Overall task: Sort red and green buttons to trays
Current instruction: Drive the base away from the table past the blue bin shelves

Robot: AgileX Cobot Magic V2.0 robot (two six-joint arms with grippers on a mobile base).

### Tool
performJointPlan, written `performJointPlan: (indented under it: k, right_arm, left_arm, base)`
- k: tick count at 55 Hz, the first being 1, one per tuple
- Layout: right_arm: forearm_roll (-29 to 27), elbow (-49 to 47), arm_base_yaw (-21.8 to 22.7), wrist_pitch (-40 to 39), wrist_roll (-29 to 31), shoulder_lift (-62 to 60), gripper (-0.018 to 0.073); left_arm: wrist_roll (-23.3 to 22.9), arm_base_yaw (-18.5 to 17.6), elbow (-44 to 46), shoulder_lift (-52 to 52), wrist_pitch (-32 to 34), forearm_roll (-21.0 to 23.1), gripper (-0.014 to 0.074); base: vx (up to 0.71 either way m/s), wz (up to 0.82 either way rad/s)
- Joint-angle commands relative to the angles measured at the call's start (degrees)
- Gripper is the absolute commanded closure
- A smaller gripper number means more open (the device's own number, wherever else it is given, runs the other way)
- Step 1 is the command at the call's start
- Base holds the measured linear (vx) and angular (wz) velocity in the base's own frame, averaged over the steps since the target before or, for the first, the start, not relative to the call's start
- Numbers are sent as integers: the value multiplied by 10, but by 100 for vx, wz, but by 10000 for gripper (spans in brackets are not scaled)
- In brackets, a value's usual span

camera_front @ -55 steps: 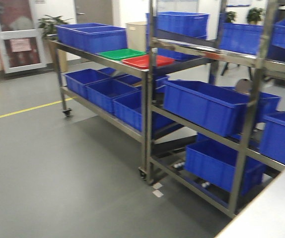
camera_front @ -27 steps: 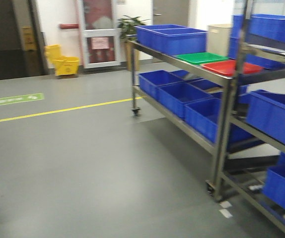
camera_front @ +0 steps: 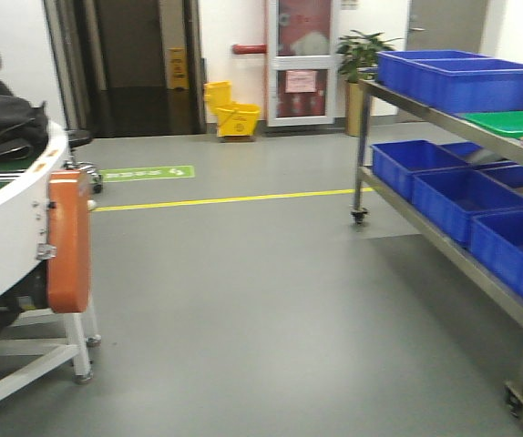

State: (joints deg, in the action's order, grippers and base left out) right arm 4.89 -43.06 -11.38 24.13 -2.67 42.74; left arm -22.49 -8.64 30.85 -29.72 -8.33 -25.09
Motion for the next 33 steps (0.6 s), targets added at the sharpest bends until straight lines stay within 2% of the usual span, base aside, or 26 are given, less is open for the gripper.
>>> performJointPlan:
  k: [1,18,33]
  right_arm:
    - [3,-17,1,-53,-1,-3,568]
    - [3,-17,1,-53,-1,-3,568]
    - [5,-17,1,-53,-1,-3,568]
  left_arm:
    - [-5,-3,17,-1,48,0,594]
    - [-5,-3,17,-1,49,0,594]
    - [-5,-3,17,-1,49,0,594]
  base:
    - [22,42]
    - [25,36]
    - [30,19]
